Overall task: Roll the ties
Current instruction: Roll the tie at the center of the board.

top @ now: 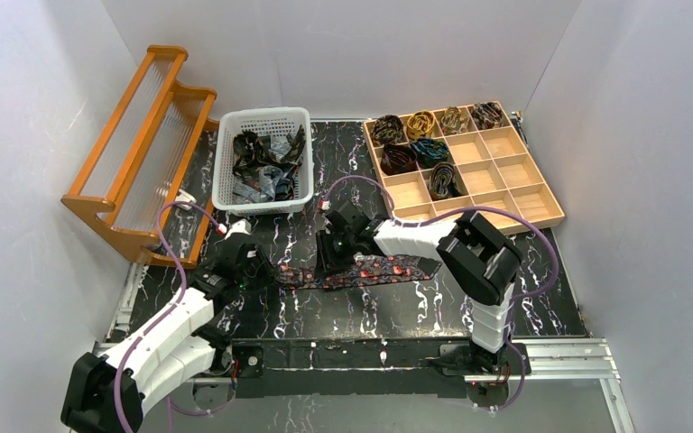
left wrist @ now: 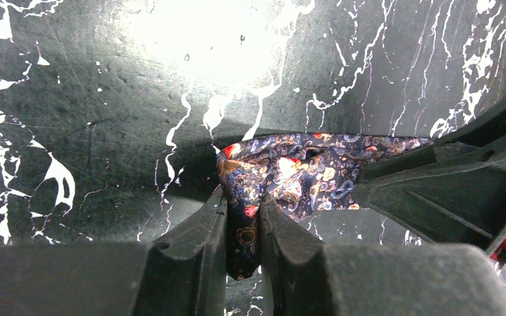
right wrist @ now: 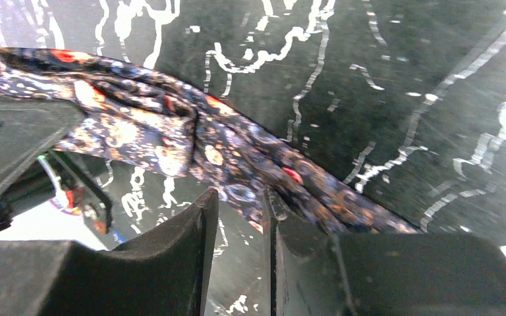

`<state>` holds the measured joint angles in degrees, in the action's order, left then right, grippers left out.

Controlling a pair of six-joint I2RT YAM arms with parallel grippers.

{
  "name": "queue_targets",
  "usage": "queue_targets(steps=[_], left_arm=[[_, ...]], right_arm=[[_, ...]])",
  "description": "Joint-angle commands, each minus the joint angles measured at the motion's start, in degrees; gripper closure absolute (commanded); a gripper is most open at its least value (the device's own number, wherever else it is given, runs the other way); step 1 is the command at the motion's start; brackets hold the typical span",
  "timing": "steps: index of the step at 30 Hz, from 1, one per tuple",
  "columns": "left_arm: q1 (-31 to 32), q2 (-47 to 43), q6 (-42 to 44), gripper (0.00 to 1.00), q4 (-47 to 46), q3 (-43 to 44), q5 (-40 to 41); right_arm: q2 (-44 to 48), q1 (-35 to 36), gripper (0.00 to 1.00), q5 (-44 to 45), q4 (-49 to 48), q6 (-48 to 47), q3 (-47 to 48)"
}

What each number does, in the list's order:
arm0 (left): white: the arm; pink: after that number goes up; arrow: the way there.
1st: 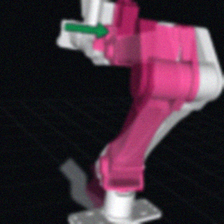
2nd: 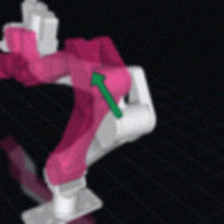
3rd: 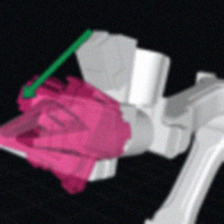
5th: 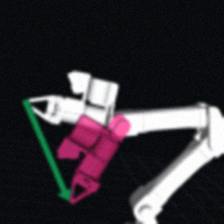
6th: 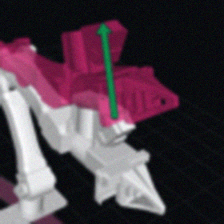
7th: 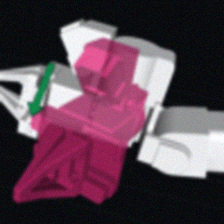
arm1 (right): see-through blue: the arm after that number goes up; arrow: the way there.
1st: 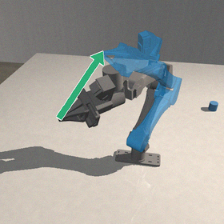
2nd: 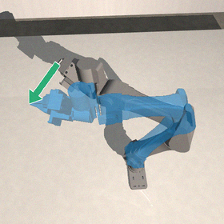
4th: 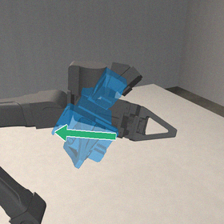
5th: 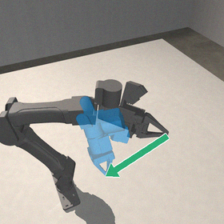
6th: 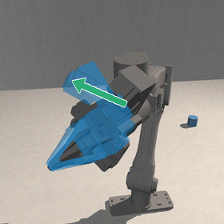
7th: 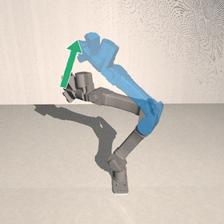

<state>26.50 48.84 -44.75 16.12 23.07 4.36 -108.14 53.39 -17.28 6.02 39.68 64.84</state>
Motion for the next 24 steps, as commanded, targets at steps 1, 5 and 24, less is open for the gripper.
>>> queue_targets(steps=[1,5,24], left_arm=[[0.5,-1.0,0.8,1.0,3.2,1.9,3.1],[0.6,-0.9,0.7,1.0,3.2,2.0,3.0],[16.3,-4.7,-14.4,1.0,3.0,-2.7,10.1]], right_arm=[[5.8,0.1,0.6,9.7,6.6,-4.2,0.3],[6.6,-0.1,0.6,14.4,9.0,-4.3,-2.7],[13.5,0.1,0.63,13.1,13.5,-3.3,-15.0]])
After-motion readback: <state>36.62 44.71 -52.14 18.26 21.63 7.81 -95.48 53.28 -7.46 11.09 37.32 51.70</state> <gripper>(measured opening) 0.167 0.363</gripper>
